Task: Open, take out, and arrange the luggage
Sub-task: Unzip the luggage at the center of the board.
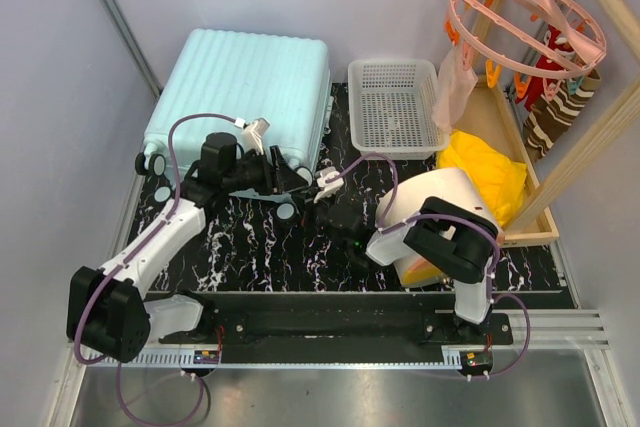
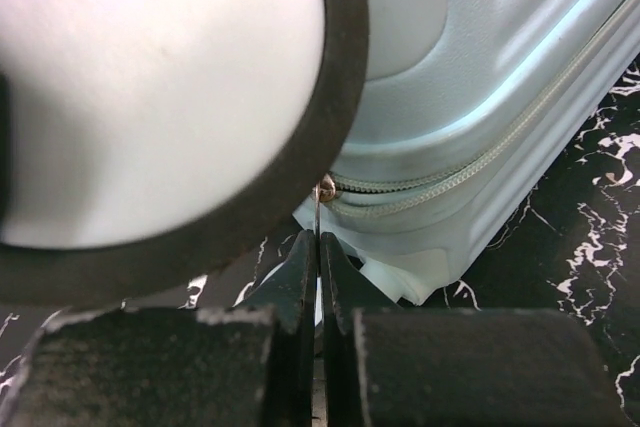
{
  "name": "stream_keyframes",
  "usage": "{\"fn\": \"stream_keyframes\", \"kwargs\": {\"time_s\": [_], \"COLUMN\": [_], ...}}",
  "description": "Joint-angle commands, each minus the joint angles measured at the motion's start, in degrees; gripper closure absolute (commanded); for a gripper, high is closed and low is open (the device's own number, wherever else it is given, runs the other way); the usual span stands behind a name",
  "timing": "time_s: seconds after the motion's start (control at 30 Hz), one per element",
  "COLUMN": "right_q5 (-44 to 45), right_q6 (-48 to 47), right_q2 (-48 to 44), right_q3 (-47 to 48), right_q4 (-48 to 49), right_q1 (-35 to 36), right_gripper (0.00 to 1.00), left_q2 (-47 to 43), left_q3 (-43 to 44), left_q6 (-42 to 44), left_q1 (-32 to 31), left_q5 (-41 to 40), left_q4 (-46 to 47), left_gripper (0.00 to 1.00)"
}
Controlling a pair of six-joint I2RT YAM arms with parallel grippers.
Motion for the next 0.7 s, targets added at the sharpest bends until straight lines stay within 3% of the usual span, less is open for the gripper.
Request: {"fn": "stream_keyframes", "kwargs": {"time_s": [0.0,0.33,0.67], "right_q5": [2.70,11.13,11.31], "right_q6": [-3.11,-17.68,-29.21], "right_q2": [2.54,7.02,10.80], "right_q3": [-1.15,5.09,11.24], "right_q4": [3.82,6.19,6.45], "right_q1": [-2.01,7.74,11.43], "right_gripper": [1.00,1.00,1.00], "left_q2": [-0.33,1.69,3.45], "left_q3": [4.38,5.35,3.77], "left_q6": [-3.28,-5.12,-8.28], "left_q1": [-1.13,-1.13,-1.04], "left_q5": [8.71,7.21,8.09], "left_q4": [12.40,14.42,18.28], "left_gripper": [1.00,1.00,1.00]}}
